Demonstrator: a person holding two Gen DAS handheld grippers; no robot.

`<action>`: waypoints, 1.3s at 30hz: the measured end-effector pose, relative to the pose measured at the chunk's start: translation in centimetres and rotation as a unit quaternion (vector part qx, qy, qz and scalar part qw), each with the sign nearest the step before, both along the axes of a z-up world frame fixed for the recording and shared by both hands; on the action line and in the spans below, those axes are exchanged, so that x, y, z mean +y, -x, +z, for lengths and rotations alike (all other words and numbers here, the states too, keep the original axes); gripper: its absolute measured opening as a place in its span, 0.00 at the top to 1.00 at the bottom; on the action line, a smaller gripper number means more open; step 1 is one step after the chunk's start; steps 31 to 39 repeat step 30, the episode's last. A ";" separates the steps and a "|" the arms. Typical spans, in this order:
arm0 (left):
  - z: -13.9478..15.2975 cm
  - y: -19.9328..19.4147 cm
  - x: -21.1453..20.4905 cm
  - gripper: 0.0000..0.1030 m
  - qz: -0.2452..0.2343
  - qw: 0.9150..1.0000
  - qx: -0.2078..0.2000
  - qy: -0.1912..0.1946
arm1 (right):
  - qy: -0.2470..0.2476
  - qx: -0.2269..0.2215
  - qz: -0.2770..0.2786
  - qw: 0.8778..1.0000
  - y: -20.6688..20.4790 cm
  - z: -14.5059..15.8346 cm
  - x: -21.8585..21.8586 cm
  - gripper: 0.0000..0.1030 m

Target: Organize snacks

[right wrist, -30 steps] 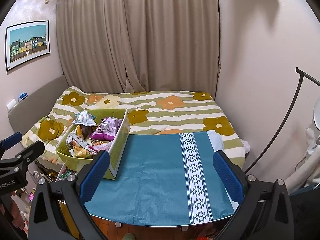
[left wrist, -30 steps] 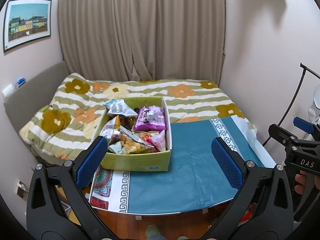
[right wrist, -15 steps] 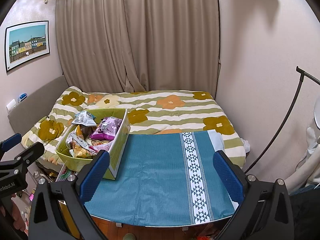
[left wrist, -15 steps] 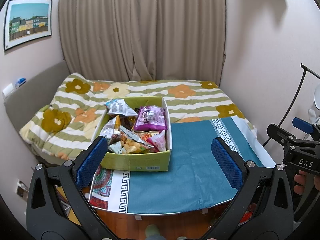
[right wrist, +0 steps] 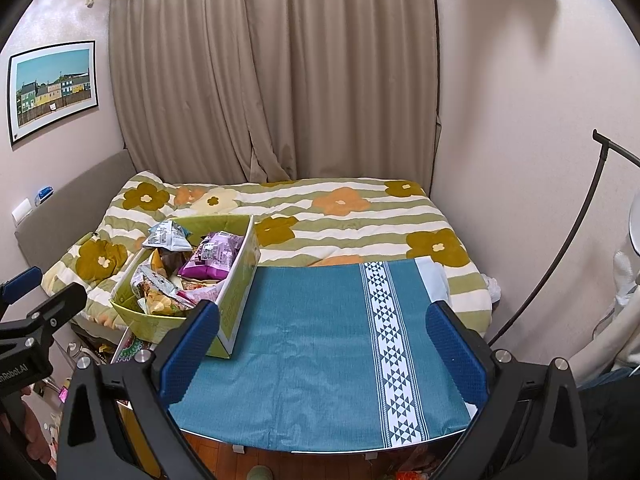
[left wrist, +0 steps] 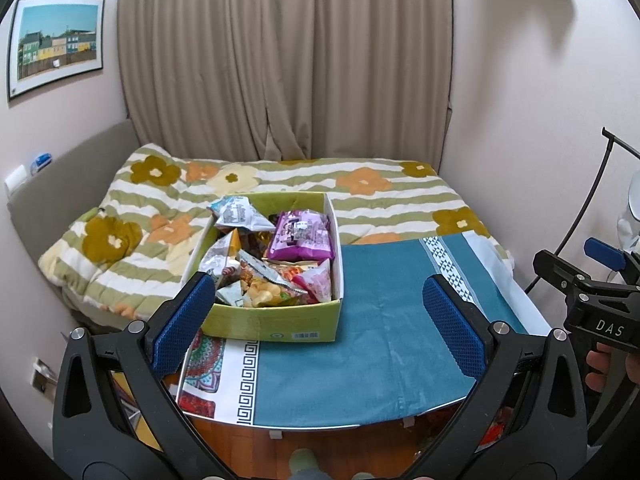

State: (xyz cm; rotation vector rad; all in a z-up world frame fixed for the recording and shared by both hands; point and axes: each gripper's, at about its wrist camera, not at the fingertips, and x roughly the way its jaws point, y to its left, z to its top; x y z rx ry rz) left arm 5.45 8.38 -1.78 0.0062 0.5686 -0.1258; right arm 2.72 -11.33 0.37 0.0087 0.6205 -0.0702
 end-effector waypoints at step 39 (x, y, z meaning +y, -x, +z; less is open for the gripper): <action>0.4 0.3 -0.7 0.00 0.020 1.000 -0.020 -0.013 | -0.003 0.001 -0.002 1.000 0.0 -0.1 -0.4 0.00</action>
